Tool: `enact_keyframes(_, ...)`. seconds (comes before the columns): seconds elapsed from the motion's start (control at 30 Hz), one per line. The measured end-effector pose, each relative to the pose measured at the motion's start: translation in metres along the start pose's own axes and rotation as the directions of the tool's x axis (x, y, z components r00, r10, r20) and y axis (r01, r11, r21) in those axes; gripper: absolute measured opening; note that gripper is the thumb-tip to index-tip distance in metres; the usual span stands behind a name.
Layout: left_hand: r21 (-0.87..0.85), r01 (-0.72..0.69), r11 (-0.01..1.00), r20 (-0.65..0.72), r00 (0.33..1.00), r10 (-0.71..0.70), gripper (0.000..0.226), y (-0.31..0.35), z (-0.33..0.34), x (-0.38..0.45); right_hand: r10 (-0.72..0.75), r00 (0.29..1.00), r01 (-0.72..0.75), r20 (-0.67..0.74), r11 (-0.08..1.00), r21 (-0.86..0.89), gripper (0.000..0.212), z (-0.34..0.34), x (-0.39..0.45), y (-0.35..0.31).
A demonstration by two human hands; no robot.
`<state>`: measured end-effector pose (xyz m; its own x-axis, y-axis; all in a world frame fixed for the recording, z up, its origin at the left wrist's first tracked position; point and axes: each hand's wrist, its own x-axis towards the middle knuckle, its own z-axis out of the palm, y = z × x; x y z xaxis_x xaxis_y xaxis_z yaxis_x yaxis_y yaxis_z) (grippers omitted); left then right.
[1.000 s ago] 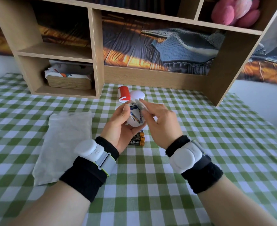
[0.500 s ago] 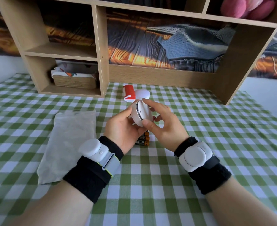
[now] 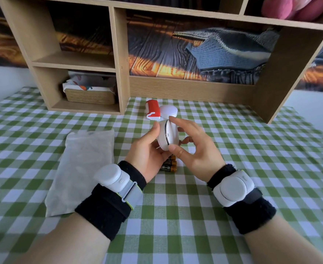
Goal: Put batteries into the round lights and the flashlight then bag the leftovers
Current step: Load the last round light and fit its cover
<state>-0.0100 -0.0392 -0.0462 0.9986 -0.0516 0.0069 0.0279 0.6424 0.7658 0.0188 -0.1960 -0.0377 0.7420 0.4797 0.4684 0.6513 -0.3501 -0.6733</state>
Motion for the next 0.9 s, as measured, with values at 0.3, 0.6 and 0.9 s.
enact_keyframes(0.3, 0.049, -0.019, 0.999, 0.035, 0.999, 0.017, 0.051, -0.0014, 0.0021, -0.0005, 0.036, 0.999, -0.036, 0.01, 0.999, 0.009, 0.063, 0.0011, 0.0001, 0.0006)
enact_keyframes(0.6, 0.053, -0.046, 0.998, 0.062, 0.997, 0.043, 0.05, -0.0023, 0.0024, -0.0006, 0.049, 0.999, -0.048, -0.007, 0.998, 0.04, 0.062, 0.0013, -0.0007, -0.0006)
enact_keyframes(0.9, 0.108, -0.087, 0.99, 0.039, 0.996, 0.083, 0.049, -0.004, 0.001, -0.0012, 0.082, 0.997, -0.081, -0.004, 0.996, 0.048, 0.056, 0.0028, -0.0012, 0.001)
